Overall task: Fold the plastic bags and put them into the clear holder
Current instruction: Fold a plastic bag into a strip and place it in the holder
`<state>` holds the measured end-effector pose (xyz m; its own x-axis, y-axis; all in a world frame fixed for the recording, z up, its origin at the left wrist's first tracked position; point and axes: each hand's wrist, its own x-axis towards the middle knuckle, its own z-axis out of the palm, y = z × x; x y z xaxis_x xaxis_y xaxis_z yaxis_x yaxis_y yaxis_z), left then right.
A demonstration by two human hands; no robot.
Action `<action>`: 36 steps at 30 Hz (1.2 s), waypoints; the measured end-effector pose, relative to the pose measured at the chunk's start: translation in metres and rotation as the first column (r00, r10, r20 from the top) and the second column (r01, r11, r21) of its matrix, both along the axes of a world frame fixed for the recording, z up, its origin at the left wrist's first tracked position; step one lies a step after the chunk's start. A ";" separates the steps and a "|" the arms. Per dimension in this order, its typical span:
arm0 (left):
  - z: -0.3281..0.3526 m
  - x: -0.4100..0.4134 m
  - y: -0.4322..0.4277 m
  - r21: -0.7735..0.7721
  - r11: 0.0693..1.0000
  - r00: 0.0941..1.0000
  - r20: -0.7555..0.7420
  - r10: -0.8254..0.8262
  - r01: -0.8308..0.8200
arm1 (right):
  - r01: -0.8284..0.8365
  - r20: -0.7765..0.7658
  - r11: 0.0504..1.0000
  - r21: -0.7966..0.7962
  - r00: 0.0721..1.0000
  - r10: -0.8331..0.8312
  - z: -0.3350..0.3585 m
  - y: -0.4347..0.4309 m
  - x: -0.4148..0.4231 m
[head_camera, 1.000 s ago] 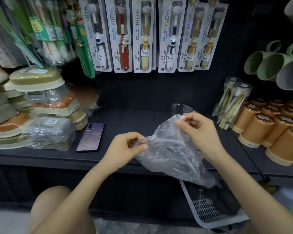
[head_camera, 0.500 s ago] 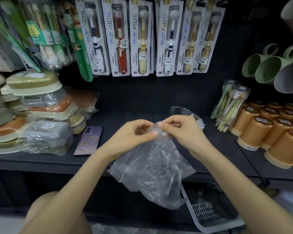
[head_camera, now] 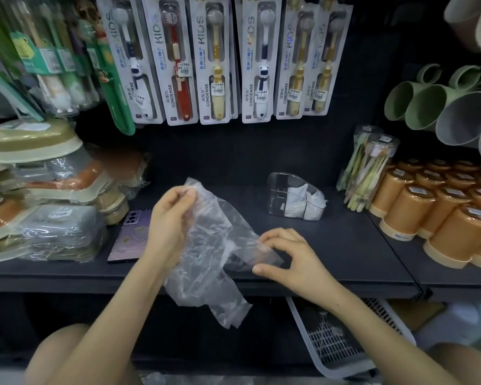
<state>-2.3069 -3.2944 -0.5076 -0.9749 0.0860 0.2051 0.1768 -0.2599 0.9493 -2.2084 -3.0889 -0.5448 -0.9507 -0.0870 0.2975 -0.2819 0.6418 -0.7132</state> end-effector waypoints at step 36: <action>-0.036 -0.103 -0.005 -0.026 0.989 0.686 0.723 -0.083 0.147 | 0.311 0.181 0.927 0.208 0.920 -0.349 -0.047 0.021 -0.035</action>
<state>-2.4104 -3.2996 -0.5436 -0.8021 0.1915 -0.5656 -0.5937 -0.1543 0.7898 -2.2434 -3.0679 -0.5916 -0.9728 0.2106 0.0961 0.1114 0.7899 -0.6030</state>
